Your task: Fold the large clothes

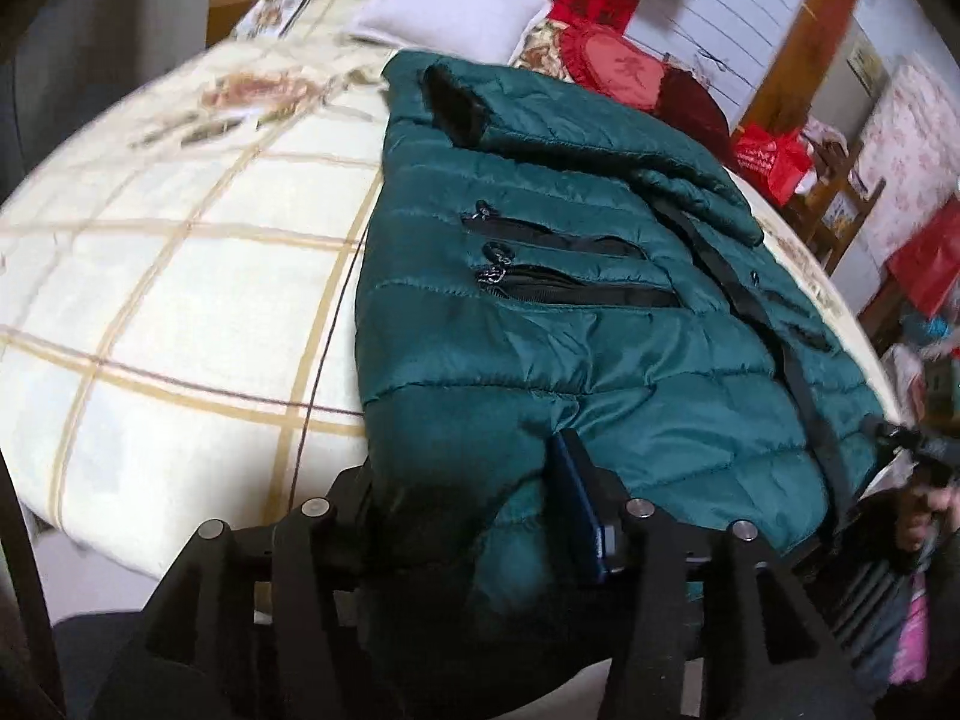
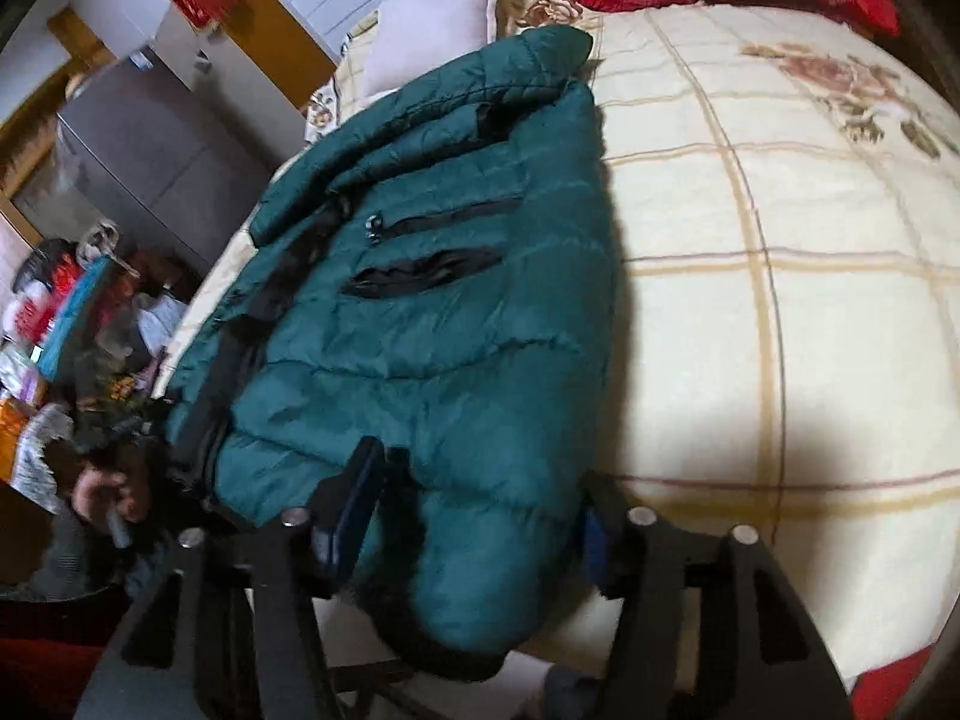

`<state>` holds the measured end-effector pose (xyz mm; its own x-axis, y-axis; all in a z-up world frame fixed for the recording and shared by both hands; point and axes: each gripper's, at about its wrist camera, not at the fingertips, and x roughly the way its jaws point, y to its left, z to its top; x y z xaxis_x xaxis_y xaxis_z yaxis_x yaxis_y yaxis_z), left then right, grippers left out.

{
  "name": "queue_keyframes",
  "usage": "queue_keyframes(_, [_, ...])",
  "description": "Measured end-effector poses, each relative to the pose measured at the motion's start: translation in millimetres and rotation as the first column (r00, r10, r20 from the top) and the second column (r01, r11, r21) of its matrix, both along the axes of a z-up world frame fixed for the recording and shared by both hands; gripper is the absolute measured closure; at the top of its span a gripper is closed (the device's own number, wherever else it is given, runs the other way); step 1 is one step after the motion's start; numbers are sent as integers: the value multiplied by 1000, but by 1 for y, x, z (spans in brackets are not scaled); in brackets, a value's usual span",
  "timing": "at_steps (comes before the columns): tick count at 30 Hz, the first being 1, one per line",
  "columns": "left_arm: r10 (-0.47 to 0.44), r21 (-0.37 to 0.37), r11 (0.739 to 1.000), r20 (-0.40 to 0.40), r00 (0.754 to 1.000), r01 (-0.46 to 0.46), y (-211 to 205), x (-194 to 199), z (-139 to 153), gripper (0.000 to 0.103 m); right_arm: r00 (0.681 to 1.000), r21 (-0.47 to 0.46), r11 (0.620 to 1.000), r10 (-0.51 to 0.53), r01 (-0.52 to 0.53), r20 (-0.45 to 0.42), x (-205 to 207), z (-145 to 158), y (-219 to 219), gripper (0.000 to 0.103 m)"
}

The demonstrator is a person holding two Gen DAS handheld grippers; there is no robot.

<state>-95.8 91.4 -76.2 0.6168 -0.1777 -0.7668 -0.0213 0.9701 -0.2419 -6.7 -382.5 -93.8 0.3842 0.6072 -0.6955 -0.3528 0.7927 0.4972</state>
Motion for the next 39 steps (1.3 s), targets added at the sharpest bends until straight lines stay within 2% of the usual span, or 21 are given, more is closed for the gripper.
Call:
queue_keyframes(1, [20,35,999,15,1000,-21,-3,-2,-1,39,1000,7,1000,16,-16,2,-3,0,2,42])
queue_keyframes(5, [74,78,994,19,997,-75,-9,-5,0,41,999,-24,999,24,-23,32,-8,1,11,40])
queue_keyframes(7, [92,127,987,30,995,-95,-15,-6,2,50,999,-30,1000,1,0,46,-10,2,12,42])
queue_keyframes(11, [112,186,976,39,993,-117,-28,-6,2,57,996,-20,998,-51,53,73,-16,2,11,45])
queue_keyframes(16, [132,190,972,37,991,-137,-30,-3,0,58,993,-14,996,-82,84,89,-18,1,8,49])
queue_keyframes(24, [133,198,971,37,990,-138,-30,-4,0,59,990,-42,995,-82,87,111,-21,1,12,68])
queue_keyframes(39, [136,218,966,41,990,-142,-33,-4,-2,59,978,-56,992,-102,114,184,-30,5,11,72])
